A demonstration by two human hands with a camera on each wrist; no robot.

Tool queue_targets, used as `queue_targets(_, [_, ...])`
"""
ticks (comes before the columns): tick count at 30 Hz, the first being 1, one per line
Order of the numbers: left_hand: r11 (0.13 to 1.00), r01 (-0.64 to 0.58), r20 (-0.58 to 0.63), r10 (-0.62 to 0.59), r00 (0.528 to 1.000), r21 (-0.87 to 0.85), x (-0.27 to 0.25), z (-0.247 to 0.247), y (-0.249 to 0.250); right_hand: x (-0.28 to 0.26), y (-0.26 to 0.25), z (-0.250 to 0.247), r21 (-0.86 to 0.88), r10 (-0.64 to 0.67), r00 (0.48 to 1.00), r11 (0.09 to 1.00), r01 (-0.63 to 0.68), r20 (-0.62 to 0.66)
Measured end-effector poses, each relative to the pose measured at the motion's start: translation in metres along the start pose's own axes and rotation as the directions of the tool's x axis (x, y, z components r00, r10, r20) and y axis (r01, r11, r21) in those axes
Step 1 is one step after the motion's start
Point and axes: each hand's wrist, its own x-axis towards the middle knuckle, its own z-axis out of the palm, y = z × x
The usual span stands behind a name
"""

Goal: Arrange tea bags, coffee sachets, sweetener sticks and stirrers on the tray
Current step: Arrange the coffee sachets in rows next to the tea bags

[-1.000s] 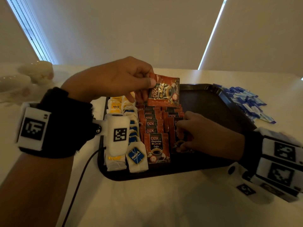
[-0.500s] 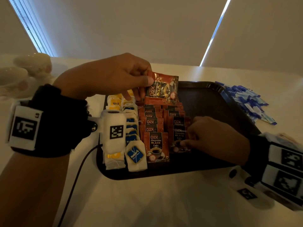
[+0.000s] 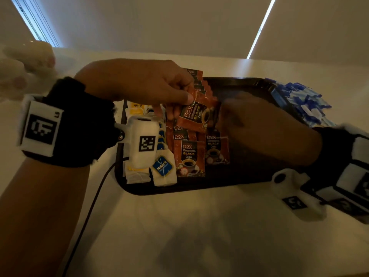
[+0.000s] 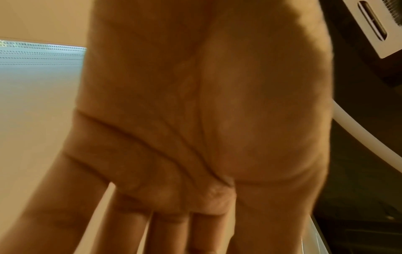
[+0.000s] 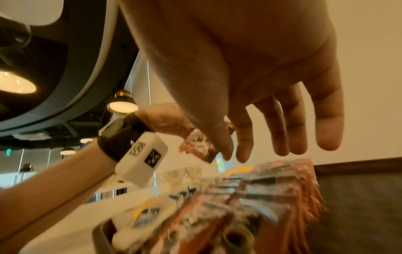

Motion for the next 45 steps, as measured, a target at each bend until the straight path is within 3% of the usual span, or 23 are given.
queue_targets(4, [1.0,-0.011,0.008,0.011,1.0,0.006,0.003,0.001,-0.002,0.004,-0.007,-0.006,0.374,0.011,0.972,0.924,0.079,-0.233])
queue_targets(6, [1.0,-0.02,0.025,0.019,0.999,0.002,0.003,0.001,-0.002,0.004,-0.01,-0.004,0.451,0.002,0.977,0.887,0.097,-0.212])
queue_targets(8, [0.999,-0.039,0.055,0.04,0.998,-0.009,0.003,0.001,-0.002,0.003,-0.011,0.0,0.449,-0.029,0.987,0.888,0.097,-0.156])
queue_targets(11, [0.997,-0.069,0.06,0.072,0.996,-0.036,0.0,0.001,-0.003,0.002,-0.01,0.005,0.441,-0.029,0.985,0.892,0.102,-0.17])
queue_targets(17, [0.989,-0.097,0.074,0.105,0.992,-0.108,0.004,0.007,0.0,-0.004,-0.002,0.005,0.603,0.057,0.997,0.797,-0.016,-0.049])
queue_targets(21, [0.99,-0.072,0.046,0.078,0.996,-0.123,0.003,0.004,-0.001,-0.014,0.011,0.012,0.601,0.085,0.991,0.788,-0.133,0.107])
queue_targets(24, [0.99,-0.06,0.014,0.062,0.998,-0.127,0.0,-0.003,-0.006,-0.023,0.024,0.018,0.639,0.143,0.963,0.724,-0.258,0.226])
queue_targets(29, [0.995,-0.028,0.068,0.034,0.997,-0.092,0.001,-0.003,-0.009,-0.025,0.038,0.025,0.585,0.232,0.933,0.73,-0.354,0.275])
queue_targets(34, [0.996,-0.032,0.076,0.038,0.996,-0.079,0.004,-0.001,-0.007,-0.017,0.028,0.032,0.537,0.207,0.945,0.782,-0.315,0.253])
queue_targets(41, [0.996,-0.043,-0.037,0.04,0.999,-0.084,-0.008,-0.018,-0.017,-0.02,0.017,0.029,0.351,0.113,0.979,0.922,-0.167,0.17])
queue_targets(45, [0.995,-0.042,-0.091,0.033,0.995,-0.091,-0.017,-0.031,-0.024,-0.017,0.017,0.034,0.313,0.036,0.976,0.944,-0.103,0.213])
